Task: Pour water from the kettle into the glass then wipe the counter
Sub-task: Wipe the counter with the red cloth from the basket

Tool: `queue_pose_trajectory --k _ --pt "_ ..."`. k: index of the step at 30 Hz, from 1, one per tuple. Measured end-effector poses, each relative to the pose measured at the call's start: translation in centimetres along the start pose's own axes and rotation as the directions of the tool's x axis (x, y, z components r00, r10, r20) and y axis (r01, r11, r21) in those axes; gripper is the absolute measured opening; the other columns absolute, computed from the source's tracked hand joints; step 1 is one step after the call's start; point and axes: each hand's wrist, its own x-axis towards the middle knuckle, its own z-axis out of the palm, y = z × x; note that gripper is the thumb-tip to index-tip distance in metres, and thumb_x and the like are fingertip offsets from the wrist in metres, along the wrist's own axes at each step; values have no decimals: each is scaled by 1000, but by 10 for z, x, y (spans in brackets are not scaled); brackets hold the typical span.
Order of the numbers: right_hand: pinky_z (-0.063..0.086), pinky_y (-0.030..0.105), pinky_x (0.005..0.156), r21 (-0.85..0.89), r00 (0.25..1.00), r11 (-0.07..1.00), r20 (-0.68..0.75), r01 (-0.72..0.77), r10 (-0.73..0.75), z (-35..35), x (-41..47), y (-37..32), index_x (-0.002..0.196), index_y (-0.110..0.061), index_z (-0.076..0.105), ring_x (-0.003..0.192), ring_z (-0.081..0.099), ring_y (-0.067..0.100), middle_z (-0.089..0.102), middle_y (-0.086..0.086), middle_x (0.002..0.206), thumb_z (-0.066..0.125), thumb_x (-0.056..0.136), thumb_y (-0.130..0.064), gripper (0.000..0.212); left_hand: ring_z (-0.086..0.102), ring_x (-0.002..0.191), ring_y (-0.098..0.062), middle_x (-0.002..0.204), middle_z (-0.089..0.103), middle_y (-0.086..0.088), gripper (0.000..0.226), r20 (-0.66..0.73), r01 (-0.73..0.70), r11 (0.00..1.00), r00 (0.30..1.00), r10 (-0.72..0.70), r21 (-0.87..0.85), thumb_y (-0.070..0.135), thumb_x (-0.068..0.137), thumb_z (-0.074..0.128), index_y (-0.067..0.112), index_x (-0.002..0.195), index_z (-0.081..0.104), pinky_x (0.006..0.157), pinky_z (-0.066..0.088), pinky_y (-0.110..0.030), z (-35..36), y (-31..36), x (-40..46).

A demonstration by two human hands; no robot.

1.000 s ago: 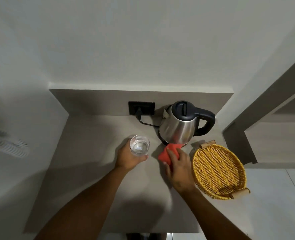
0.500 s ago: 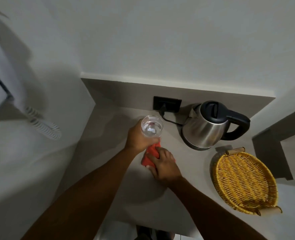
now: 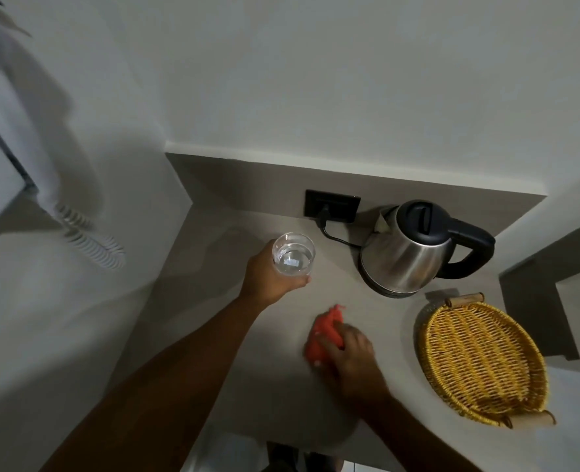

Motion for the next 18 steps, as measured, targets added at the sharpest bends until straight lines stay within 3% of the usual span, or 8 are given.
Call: queue_pose_trajectory --k 3,6,8,12,15,18 --pt "43 58 102 -5 996 996 8 91 -91 7 33 -29 138 -27 50 126 48 45 49 21 143 40 97 -59 53 67 104 -5 113 72 11 81 6 -9 1000 1000 9 -11 35 49 98 27 123 63 91 52 -21 3 -2 -6" --pt "33 52 108 -36 999 998 8 51 -51 -6 75 -46 144 -23 46 133 39 41 42 20 149 46 96 -52 56 68 103 -4 111 72 12 79 26 -21 1000 999 22 -11 44 50 94 32 121 63 91 54 -24 3 -3 -11" --pt "35 49 105 -75 1000 997 -16 17 -18 -12 91 -41 140 -22 49 128 41 38 45 20 143 48 96 -50 53 68 101 -4 109 72 12 75 22 -20 1000 1000 19 16 55 50 89 32 117 64 90 56 -27 4 -4 -12" --pt "38 48 97 -32 976 981 -111 -190 185 -30 92 -10 140 -22 49 120 43 41 46 23 140 50 95 -48 52 68 101 -4 109 73 12 79 30 2 1000 1000 -3 12 52 45 89 31 117 64 91 55 -27 9 -8 -12" --pt "35 51 106 -26 938 946 -139 -323 317 -37 63 15 147 -28 38 131 36 39 35 20 152 42 98 -53 56 67 106 -6 114 72 12 81 50 -8 1000 999 8 10 45 48 94 30 121 63 92 54 -25 18 -11 -14" --pt "33 52 109 -30 912 922 -157 -387 378 -37 35 22 149 -30 33 135 33 37 32 17 155 39 99 -56 57 66 110 -11 118 70 9 86 82 18 999 996 -15 -41 41 48 96 28 125 61 97 55 -34 31 -15 -17"
